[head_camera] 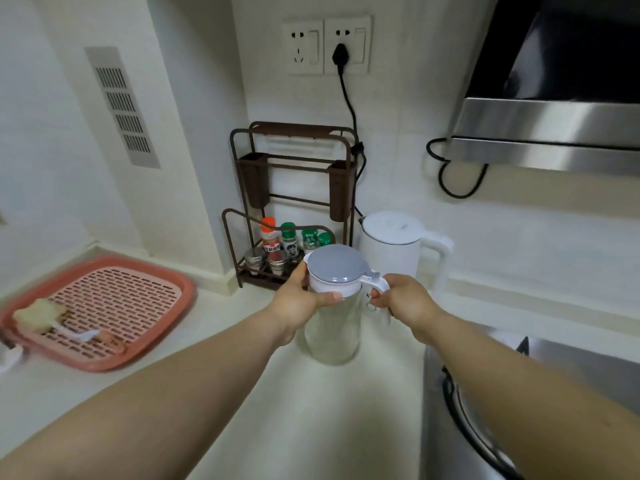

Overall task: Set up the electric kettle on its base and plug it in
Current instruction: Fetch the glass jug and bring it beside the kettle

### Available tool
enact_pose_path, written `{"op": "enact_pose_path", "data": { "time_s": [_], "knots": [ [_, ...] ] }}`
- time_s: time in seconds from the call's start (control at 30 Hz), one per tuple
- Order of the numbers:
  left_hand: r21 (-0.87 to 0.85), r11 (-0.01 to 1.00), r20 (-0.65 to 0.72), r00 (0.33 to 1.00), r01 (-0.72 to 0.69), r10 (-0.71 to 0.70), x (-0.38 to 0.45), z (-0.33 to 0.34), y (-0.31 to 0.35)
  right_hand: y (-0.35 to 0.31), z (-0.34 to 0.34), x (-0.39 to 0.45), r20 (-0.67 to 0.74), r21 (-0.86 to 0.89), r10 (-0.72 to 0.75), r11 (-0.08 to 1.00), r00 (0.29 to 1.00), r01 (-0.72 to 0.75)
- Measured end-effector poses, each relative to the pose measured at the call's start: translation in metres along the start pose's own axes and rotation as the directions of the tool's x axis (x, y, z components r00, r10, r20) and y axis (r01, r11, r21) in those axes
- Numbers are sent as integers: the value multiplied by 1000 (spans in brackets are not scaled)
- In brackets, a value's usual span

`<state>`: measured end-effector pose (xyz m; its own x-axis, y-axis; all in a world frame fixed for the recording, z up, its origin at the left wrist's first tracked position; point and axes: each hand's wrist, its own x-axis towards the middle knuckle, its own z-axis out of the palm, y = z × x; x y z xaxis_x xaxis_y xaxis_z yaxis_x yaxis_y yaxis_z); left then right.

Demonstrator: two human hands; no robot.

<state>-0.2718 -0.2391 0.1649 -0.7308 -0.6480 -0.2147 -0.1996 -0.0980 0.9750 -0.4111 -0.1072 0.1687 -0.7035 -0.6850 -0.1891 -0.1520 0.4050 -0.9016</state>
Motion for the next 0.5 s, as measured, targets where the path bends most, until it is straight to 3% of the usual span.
{"op": "enact_pose_path", "data": {
  "time_s": [0.5],
  "knots": [
    [-21, 1000, 112, 994, 1, 1, 46, -43, -13, -8, 40, 22, -77, -70, 33, 997, 996, -39]
  ]
}}
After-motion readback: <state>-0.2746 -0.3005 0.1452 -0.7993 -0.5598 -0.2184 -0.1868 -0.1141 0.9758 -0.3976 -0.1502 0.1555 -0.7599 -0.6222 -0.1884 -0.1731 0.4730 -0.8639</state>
